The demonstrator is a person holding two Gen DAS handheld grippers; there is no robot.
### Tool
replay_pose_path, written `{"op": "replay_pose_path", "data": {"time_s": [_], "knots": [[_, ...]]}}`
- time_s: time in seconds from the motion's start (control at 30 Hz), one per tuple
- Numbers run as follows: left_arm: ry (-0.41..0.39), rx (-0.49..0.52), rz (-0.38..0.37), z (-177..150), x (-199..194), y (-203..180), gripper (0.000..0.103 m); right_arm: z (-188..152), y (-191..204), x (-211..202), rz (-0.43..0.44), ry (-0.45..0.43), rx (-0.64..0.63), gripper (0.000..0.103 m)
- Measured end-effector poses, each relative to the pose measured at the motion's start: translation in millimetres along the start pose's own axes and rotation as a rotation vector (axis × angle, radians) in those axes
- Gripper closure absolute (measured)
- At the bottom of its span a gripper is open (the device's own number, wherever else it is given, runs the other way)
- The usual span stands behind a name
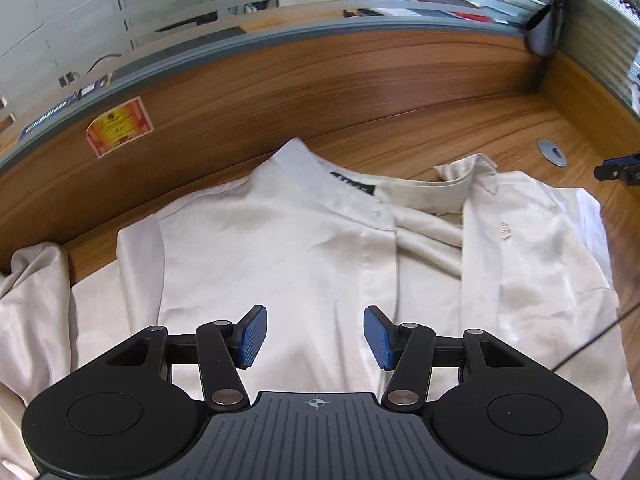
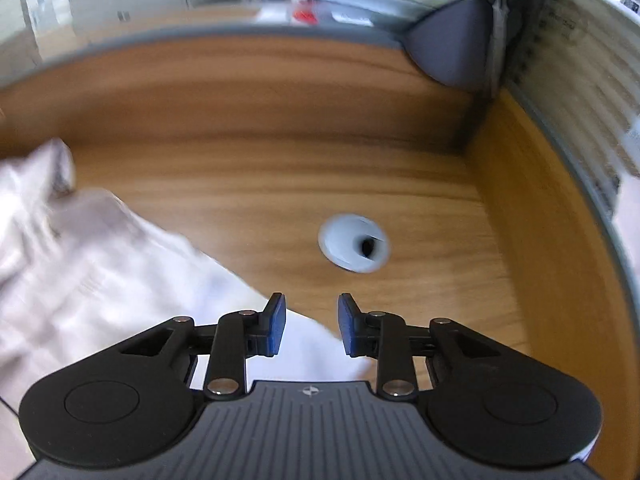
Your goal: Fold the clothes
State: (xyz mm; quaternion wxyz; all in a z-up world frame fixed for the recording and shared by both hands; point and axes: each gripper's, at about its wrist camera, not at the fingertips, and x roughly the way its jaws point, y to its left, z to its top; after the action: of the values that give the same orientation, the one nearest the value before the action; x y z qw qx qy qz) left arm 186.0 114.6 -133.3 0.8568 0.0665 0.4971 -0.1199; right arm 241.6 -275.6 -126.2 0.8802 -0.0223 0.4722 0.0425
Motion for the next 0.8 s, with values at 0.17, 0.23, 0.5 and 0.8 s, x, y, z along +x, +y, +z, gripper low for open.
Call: {"op": "replay_pose_path", "data": {"time_s": [0.17,0.23,0.5,0.8], "knots": [[-0.007,-0.007,-0.007,0.0,2.6,11.5,0.047,11.8,39.3,13.1,0.188,-0.006,0.048,0.065],[-0.009,-0.006,-0.008,1.3,2.5,12.4,0.047,16.6,57.8,25.4,0.208,0.004,0.028,0.065],[-0.043,0.012,-0.047,-5.6,-11.8,7.4,0.046,35.8,105.1,76.5,0.212,0.044,-0.061,0.065],[-0.074,-0.065,-0.155,-8.3,-14.0,-2.0,0.046,46.3,121.3,58.1,0.352,0.075,-0.07,0.099]]}}
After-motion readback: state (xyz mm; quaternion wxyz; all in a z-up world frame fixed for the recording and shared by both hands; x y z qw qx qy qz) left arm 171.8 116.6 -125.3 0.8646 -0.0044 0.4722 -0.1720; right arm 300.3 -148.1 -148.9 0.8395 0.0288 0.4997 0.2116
